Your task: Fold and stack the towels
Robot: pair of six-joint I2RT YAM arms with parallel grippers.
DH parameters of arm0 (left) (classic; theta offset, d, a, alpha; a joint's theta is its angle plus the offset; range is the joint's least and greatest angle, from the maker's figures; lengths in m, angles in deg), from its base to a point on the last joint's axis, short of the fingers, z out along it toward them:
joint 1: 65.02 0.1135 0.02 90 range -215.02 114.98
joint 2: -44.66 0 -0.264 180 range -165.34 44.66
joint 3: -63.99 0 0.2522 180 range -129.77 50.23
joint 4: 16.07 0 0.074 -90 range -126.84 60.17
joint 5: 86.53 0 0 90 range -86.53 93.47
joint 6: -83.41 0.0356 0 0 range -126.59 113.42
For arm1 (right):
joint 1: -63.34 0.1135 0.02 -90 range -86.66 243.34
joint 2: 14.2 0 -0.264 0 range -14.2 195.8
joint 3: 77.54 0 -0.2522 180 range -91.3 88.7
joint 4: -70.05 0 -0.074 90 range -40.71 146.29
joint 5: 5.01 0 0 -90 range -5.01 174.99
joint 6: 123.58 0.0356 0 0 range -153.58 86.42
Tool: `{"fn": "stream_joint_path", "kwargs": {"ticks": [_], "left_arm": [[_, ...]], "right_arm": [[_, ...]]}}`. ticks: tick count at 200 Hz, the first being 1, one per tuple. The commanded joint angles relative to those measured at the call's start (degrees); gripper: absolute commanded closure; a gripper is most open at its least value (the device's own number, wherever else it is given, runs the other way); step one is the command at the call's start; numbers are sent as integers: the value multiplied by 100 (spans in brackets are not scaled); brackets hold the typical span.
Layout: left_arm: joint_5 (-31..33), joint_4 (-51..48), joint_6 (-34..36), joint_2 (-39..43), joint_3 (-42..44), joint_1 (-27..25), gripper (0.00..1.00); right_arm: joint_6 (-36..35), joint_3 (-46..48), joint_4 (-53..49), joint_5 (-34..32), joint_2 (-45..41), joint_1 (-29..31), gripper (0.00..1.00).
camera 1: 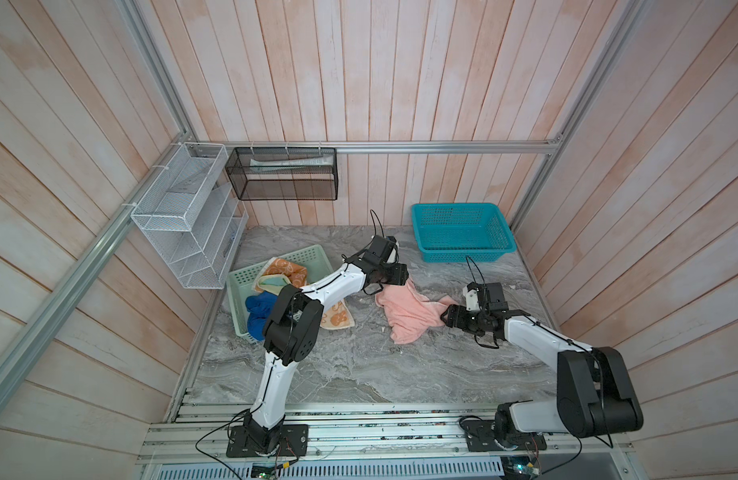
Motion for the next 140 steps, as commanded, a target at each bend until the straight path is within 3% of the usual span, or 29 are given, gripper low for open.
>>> {"fn": "stream_joint_path", "kwargs": {"ticks": [1,10,15,23,37,74,111,140], "left_arm": [[-110,-309,215,-83,-6,14,53],[-220,-231,265,31,74,39,86],[-277,-201,295,112,102,59,100],[-322,-171,334,264,141,97,100],[-186,-210,465,565,127,178,100],[76,-460,749,1292,-319,519,100],[531,-862,1130,1790,-1334,593,100],[742,-648,1224,2399,-1323,580,100]], "right_arm": [[-198,-169,238,-139,212,8,37],[-203,-304,212,-363,151,33,63],[-218,-348,221,-427,68,44,73],[-231,-436,252,-578,-180,83,88],[-324,-593,329,-739,-671,123,100],[-717,-1524,82,-1166,-1588,131,100],[-1173,-3062,-678,-1220,-1782,130,100],[-1336,-3822,-1133,-1082,-1982,130,100]]}}
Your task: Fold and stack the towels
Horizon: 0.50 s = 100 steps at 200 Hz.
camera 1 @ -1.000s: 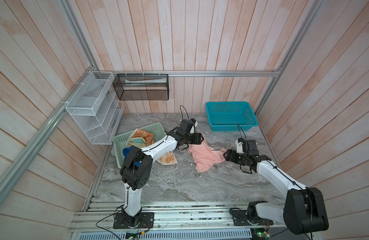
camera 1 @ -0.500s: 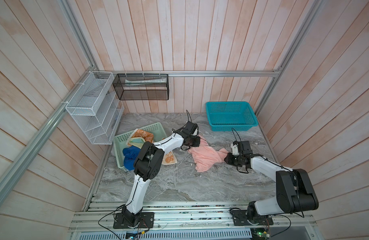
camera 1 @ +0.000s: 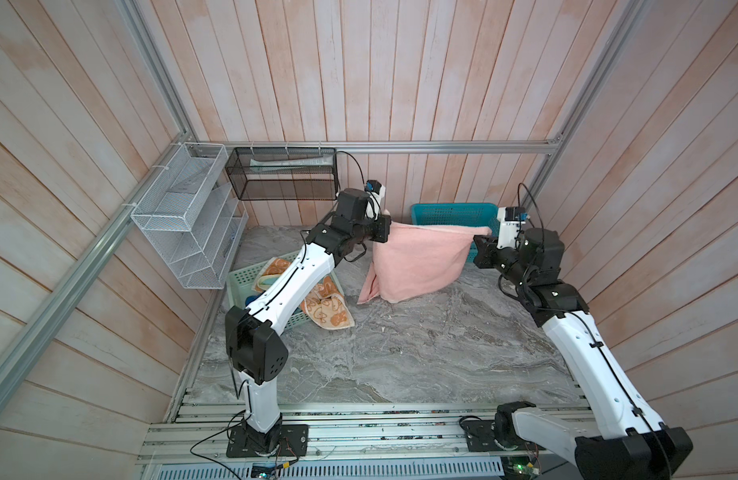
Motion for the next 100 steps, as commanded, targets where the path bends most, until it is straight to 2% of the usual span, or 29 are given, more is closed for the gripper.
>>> {"fn": "stream_joint_path", "kwargs": {"ticks": [1,23,42,57,75,84,100], "left_arm": [[605,-128,317,546,31,110,100],[686,299,290,1141,734,11,100],[795,866,73,1727,2040,-190,100],[822,1386,-448,2114,3292,-316,100],[431,2012,-1291,2335,4741,-474,100],[309,2076,-1641,2288,5197,-566,100],[115,2031,-2005,2128,5669,-663,91]], "right_arm": [[-315,-546,-696,-295,-233,-77,100],[-314,-677,-1101,-183,-400,-77,100],[-48,-141,-1409,100,-613,-75,100],[241,659,-1505,289,-832,-71,100],[728,1597,-1904,9,-1033,-102,100],[901,1906,-2067,-86,-1139,-128,100],[1148,2260,-2205,-174,-1433,-136,100]]}}
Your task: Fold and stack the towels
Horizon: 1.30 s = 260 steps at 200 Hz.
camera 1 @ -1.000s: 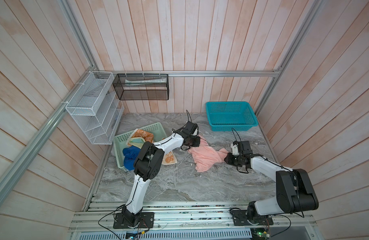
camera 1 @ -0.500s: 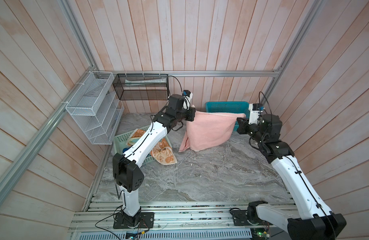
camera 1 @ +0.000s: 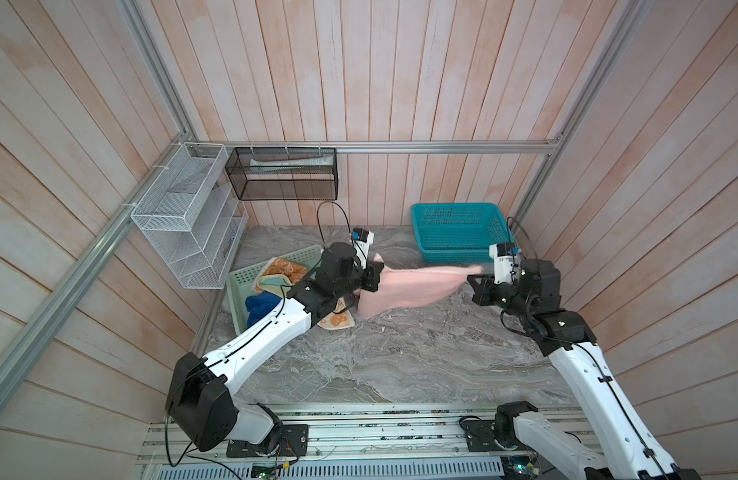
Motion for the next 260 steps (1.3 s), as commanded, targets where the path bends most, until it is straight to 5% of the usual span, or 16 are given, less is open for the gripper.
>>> {"fn": "stream_joint_path", "kwargs": {"ticks": [1,13,32,46,97,166,218,242,260], "left_arm": [[-53,139,-970,-173,755,-20,91],[-76,58,-1028,-264,842,-23,81],[243,-226,-761,-396,557,18,57],[374,-434,-570,-607,151,185,51],[-17,-739,-206,-1889,-1264,717,50],[-273,-1691,191,-3506,-2886,471,46],[-955,-1553,2185,-4293,-3771,-430,48],[-1129,-1999,2335,-4842,-4371,-627,61],[-1341,-2079,2117,-4998,-4455,-716,67]], "right_arm": [[646,497,-749,-740,-390,-183,100],[695,543,-772,-841,-536,-182,96],[599,429,-697,-1012,-536,-184,68],[546,310,-526,-1035,-373,-184,64],[535,283,266,-541,419,50,73],[696,617,473,-754,1475,120,54],[1289,1351,201,-1217,1135,-473,40],[1324,1559,623,-630,1277,-920,62],[1295,1750,969,-392,1550,-938,66]]}}
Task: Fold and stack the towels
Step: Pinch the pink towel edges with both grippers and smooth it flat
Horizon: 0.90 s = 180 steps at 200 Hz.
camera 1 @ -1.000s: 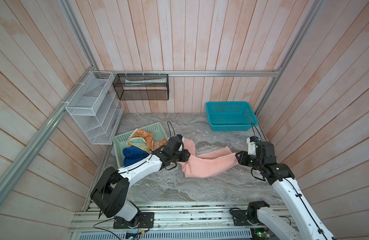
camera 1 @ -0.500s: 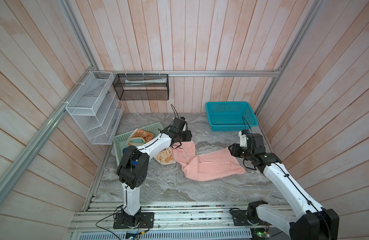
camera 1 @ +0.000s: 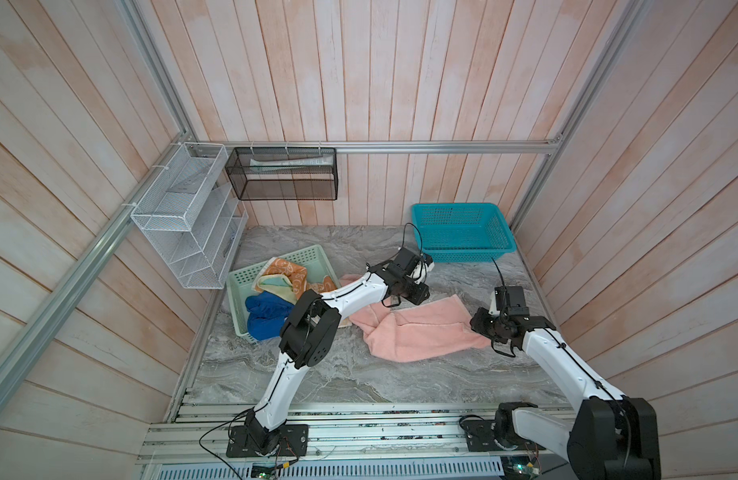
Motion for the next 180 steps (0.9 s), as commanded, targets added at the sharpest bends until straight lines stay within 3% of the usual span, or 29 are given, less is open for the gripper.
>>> {"fn": "stream_joint_path", "kwargs": {"ticks": [1,42,80,111,147,161,180], "left_arm": [[-353,-447,214,-287,-136,7,67],[91,-86,-304,167,1001,7,68],[515,132,-992,982,2601,265,68],[576,366,-1522,1808,3737,330,68],[974,315,-1476,2272,3560,318,59],[976,325,-1304,2077,3125,385,52],[960,241,-924,1571,2360,475,46]], "right_arm": [[50,224,553,451,280,-58,66],[23,318,1971,977,1463,204,67],[-312,-611,1993,921,2477,1017,69],[-471,-1160,1806,901,2581,1331,69],[-302,-1587,1037,562,1904,1329,59],[-102,-1557,688,477,1604,1293,57],[251,-1239,562,885,1178,1203,53]]}}
